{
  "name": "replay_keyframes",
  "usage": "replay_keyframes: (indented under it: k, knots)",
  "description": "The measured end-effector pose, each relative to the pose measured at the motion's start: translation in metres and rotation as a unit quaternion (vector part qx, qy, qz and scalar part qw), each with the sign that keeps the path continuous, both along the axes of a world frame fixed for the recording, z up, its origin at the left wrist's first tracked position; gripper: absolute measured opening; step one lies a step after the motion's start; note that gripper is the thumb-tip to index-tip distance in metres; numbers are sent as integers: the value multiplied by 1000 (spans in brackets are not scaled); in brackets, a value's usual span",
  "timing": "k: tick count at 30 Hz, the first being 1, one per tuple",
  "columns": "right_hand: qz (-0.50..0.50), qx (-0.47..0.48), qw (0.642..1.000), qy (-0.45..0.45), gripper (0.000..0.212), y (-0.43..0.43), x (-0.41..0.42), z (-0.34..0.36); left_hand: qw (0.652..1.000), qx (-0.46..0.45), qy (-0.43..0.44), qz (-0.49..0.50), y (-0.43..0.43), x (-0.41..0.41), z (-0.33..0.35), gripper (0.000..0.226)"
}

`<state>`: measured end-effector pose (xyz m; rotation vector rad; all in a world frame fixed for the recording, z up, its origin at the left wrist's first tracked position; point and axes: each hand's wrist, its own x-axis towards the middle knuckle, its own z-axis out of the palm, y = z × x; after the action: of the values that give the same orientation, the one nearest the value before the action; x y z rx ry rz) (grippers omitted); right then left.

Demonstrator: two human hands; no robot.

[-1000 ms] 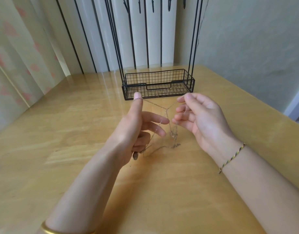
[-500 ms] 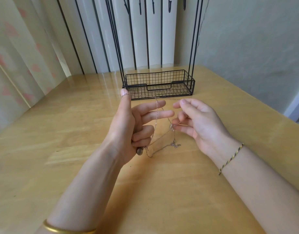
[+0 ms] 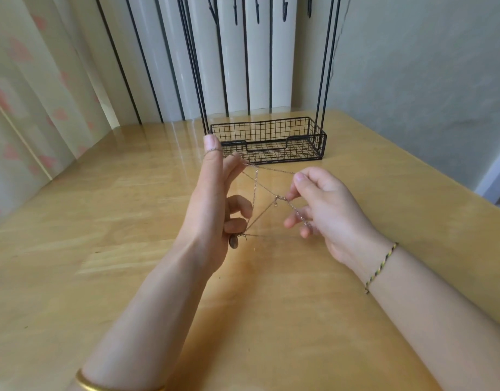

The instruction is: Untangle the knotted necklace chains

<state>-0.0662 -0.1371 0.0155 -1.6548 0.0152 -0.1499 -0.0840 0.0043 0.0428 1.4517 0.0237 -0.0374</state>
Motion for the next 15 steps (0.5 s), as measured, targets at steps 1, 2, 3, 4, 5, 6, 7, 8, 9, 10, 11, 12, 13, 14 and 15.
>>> replay_keyframes:
  k: [1,2,3,4,5,6,7,8,9,10,11,12,13,14,15]
  knots:
    - [0,-5,1000,1,24,0,0,0,1000,-10,-3,5,-1,-1,0,78]
    - [-1,-11,1000,2,24,0,0,0,1000,-22,-7,10,-1,-1,1,76]
    - [0,-17,1000,6,23,1,0,0,999,-31,-10,16,-2,-1,1,73]
    - [2,-20,1000,13,23,1,-1,0,999,-38,-11,21,-2,-1,2,70]
    - [6,-19,1000,21,22,2,-1,0,999,-43,-10,26,-2,-2,3,69]
    - [8,-17,999,29,22,2,-1,0,998,-48,-7,33,-2,-2,4,70]
    - [9,-18,999,35,22,2,-1,1,998,-54,-3,42,-2,-1,4,71]
    - [8,-20,999,37,21,2,-1,1,997,-61,2,51,-2,0,4,71]
    - [5,-22,999,37,21,2,-2,2,996,-67,7,59,-2,1,4,71]
    - [1,-25,999,36,21,1,-2,3,995,-71,12,65,-1,2,3,71]
    - [-4,-27,999,35,22,1,-2,3,995,-72,18,70,-1,3,2,70]
    - [-11,-28,999,35,22,1,-2,4,995,-70,22,73,0,4,1,69]
    - [-20,-25,999,35,21,1,-2,4,995,-69,25,75,0,5,0,69]
    - [-30,-18,999,34,20,2,-2,5,994,-70,27,75,0,6,-1,69]
    - [-40,-10,999,31,20,2,-1,6,994,-72,29,75,1,6,-2,69]
